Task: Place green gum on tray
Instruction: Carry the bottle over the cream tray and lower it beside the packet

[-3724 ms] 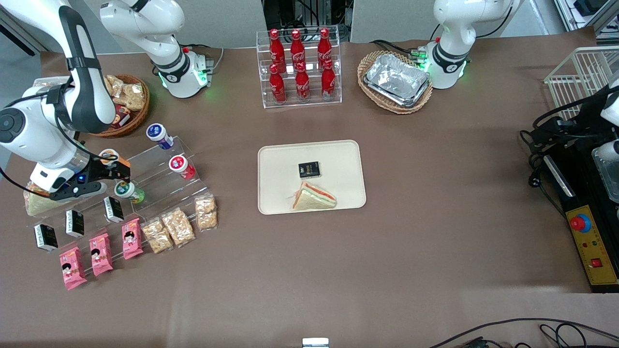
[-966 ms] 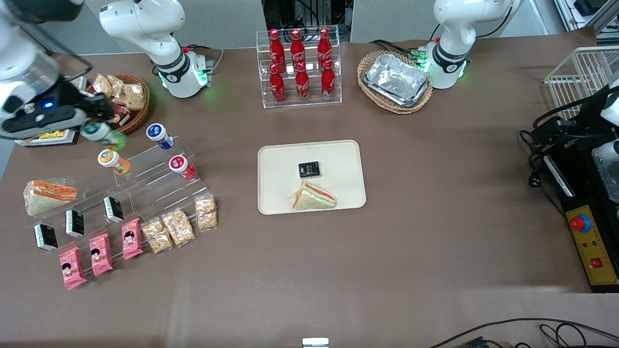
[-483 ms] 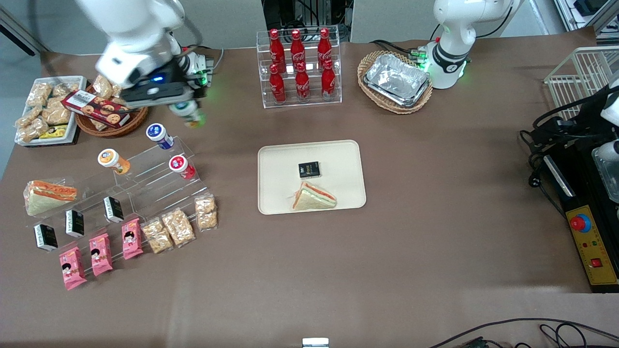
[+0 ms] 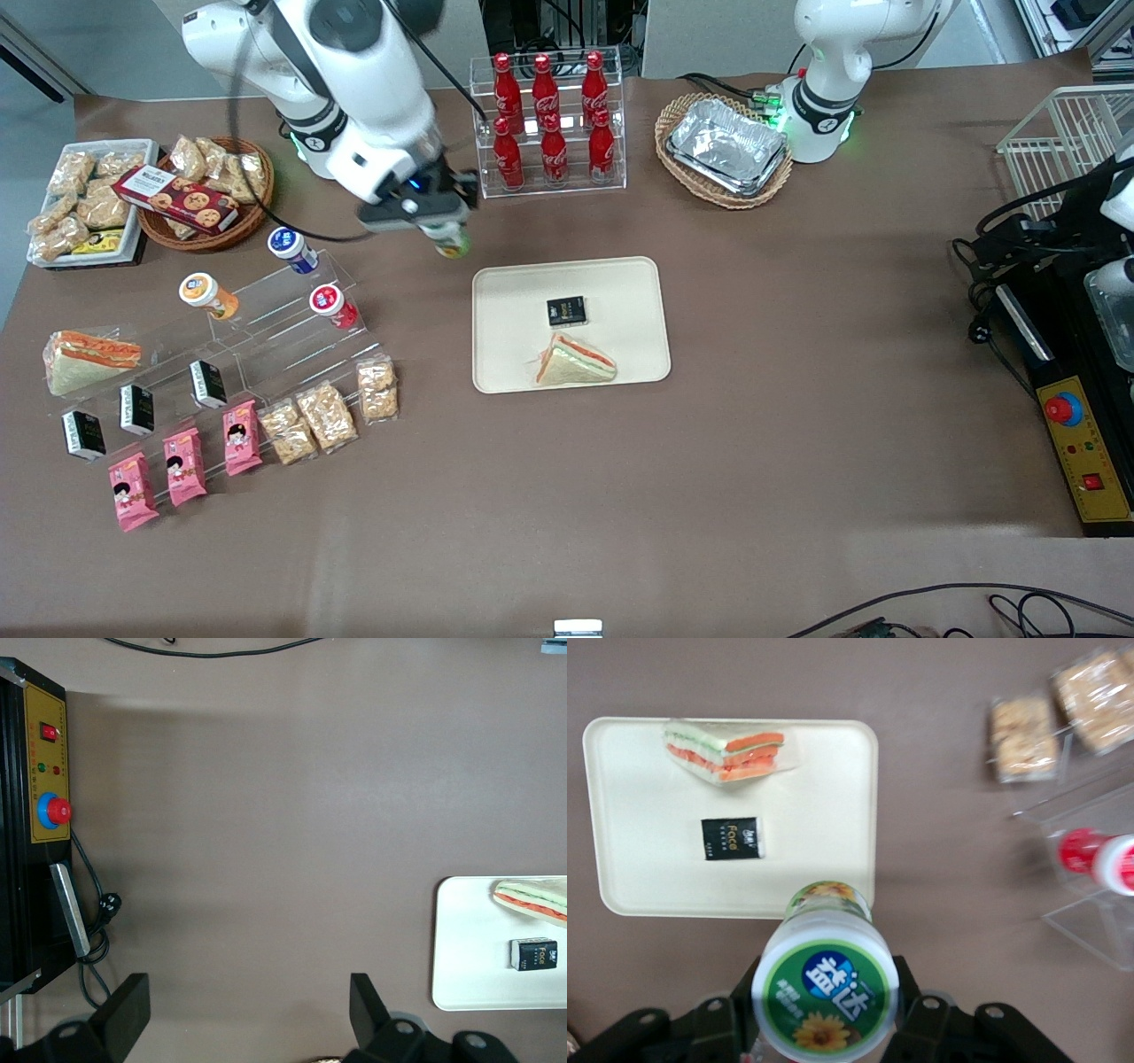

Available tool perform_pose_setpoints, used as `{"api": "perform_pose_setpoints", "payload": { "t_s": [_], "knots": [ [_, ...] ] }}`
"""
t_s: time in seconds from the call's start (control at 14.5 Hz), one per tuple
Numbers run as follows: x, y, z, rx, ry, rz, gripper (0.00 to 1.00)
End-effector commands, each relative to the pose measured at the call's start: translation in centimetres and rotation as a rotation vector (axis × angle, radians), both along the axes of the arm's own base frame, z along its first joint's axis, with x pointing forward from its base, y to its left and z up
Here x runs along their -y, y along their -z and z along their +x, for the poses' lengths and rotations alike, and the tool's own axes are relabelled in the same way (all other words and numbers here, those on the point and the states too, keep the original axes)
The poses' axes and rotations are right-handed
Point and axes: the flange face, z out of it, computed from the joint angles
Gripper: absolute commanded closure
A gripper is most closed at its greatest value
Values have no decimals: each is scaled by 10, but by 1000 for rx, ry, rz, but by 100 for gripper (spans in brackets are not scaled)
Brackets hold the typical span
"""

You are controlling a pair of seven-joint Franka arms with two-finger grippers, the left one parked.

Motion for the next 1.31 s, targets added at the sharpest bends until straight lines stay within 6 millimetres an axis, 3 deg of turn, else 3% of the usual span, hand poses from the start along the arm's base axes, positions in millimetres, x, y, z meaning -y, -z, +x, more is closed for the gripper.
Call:
{"api": "perform_pose_setpoints", "payload": {
  "t_s": [0.0,0.07,0.21,0.48,0.69,0.9,1.03,1.24],
  "knots": [
    [-26,69,3,-38,50,47,83],
    [-26,95,1,-50,50,50,83],
    [-23,126,-8,-41,40,52,83],
    [-20,176,-5,-31,45,-24,83],
    [-30,213,-9,-3,72,-41,83],
    [-39,238,-11,27,89,-33,83],
    [-50,247,-23,46,85,-52,83],
    [-53,258,-26,50,102,-49,82]
  ]
}}
